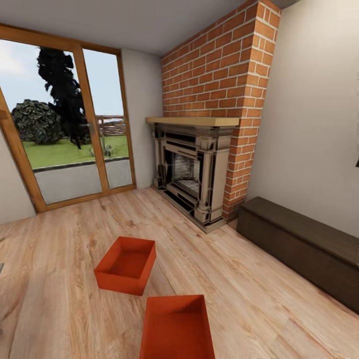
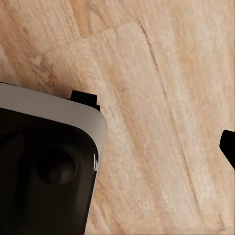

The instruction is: Move the two storage containers from the living room to the garage. In the garage, place one container on the floor and stack the other container on top of it (either order is fine).

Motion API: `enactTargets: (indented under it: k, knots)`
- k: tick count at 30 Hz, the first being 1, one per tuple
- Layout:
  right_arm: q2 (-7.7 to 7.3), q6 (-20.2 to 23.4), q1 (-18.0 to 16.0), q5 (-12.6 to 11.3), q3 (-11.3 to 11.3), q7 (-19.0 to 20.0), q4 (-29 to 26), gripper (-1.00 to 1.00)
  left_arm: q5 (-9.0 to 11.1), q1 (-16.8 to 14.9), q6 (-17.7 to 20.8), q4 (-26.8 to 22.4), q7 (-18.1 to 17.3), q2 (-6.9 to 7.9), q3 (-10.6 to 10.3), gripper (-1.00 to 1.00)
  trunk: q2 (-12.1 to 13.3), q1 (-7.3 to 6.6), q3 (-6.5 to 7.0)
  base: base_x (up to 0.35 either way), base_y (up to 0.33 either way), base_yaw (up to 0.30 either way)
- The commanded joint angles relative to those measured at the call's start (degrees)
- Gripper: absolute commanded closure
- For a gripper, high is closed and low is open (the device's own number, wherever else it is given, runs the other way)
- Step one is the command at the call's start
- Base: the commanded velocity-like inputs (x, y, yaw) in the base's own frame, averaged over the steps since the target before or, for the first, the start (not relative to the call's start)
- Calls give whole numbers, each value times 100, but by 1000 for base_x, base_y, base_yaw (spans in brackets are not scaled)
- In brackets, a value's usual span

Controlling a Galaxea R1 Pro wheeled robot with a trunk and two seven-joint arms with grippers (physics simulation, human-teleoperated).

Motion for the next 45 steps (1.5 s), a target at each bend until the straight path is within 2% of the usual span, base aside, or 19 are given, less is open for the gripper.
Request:
enactTargets:
  k: [1,34,45]
  knots:
    - [2,-31,-6,-54,49,-3,16,-100,40,2,-9,-6,2,-1,8,-100,-3,0,-5,0,0,-101]
    - [10,-16,-6,-2,116,-2,17,-100,49,0,-9,-6,2,7,15,-100,-3,0,-5,0,0,-7]
    - [1,-22,-6,8,125,-3,14,-100,49,0,-9,-6,2,7,16,-100,-3,0,-5,0,0,101]
